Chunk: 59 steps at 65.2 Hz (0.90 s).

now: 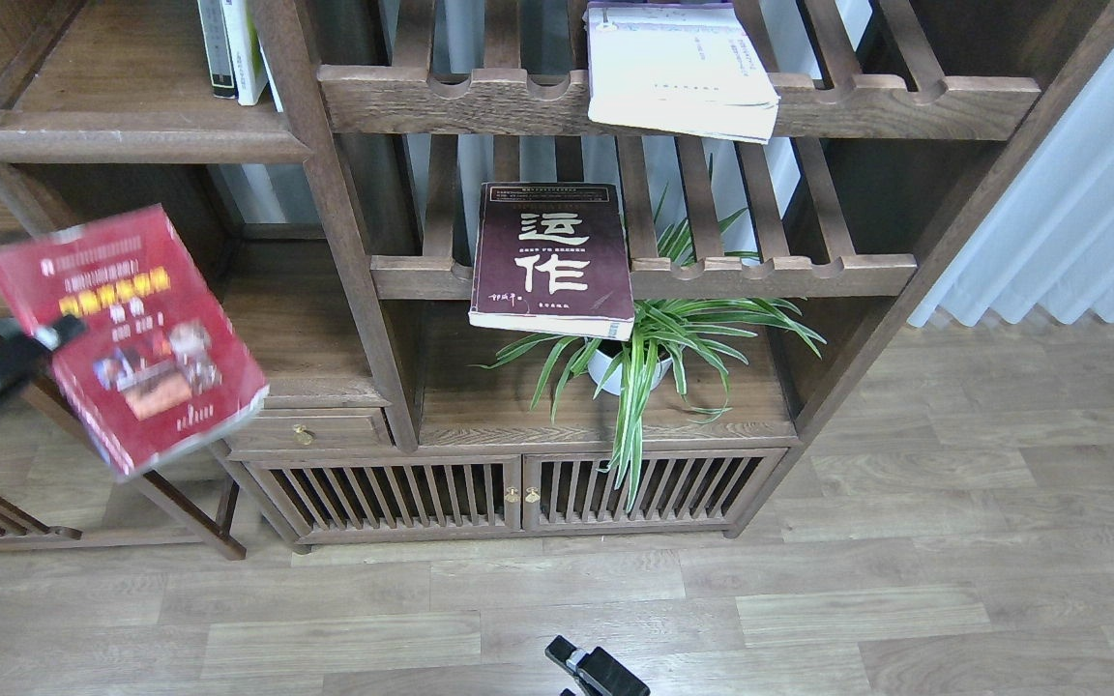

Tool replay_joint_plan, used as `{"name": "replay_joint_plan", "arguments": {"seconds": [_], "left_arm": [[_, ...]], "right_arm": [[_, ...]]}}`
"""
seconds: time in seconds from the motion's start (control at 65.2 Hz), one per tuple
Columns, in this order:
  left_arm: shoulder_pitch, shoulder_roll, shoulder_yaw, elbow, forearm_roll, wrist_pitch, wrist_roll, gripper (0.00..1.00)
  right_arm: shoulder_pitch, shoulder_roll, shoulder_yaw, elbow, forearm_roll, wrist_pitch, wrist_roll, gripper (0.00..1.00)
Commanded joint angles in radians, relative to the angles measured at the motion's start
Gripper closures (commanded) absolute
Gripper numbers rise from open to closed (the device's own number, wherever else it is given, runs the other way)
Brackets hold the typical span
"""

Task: Organize books on shelf
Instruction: 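Lift the red book with the left gripper toward the upper corner shelf, then place the red book on the upper shelf and release with left gripper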

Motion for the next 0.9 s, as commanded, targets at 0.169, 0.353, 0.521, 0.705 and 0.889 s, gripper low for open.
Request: {"name": "replay_joint_plan", "arguments": {"seconds": [0.169,0.353,0.521,0.705,0.889], "left_arm": [[-0.195,0.075,0.007,0.04,0.034,0.0,0.0,1.0],[-0.38,0.073,0.024,0.1,0.203,0.0,0.0,1.0],[-0.524,0.049,0.027,0.177,0.387,0.0,0.0,1.0],[-0.66,-0.035,0.025,0.264,0.573,0.0,0.0,1.0],[-0.765,-0.174,0.025,0.365,0.702,0.0,0.0,1.0]], "right_arm": [[-0.004,0.0,0.003,-0.005,0.002,0.0,0.006,0.0],[-0.002,0.0,0.001,-0.005,0.003,0.0,0.006,0.0],[-0.002,0.0,0.001,-0.005,0.005,0.0,0.006,0.0],[-0.002,0.0,0.003,-0.005,0.005,0.0,0.008,0.0],[0.001,0.0,0.001,-0.002,0.005,0.0,0.008,0.0]]}}
